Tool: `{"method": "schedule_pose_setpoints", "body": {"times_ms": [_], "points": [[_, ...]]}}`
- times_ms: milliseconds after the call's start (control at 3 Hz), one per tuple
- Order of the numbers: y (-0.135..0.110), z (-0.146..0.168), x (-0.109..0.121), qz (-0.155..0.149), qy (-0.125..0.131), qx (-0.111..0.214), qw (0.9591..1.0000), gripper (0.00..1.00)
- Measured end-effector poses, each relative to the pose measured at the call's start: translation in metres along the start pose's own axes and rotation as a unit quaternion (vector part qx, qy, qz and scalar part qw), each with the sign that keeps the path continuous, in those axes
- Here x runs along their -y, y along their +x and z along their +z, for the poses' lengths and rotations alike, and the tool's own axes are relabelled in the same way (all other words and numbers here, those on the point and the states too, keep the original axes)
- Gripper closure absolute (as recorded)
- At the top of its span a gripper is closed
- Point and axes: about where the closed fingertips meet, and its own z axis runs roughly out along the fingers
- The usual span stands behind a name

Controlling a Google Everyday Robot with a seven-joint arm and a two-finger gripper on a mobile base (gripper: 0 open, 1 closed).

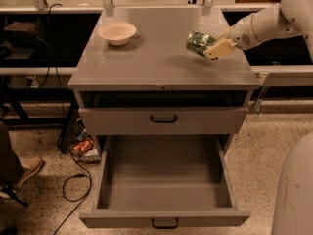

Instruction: Pick green can from middle drawer and place on counter

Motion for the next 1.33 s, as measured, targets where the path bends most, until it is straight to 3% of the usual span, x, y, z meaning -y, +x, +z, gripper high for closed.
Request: {"method": "schedule_pose_setpoints", "body": {"times_ms": [1000, 1333], "points": [[-0.005, 0.018, 0.002, 0.0, -0.011, -0.012, 0.9999, 0.11], [-0.005, 0.023, 0.0, -0.002, -0.02, -0.016, 0.9997, 0.0]]}}
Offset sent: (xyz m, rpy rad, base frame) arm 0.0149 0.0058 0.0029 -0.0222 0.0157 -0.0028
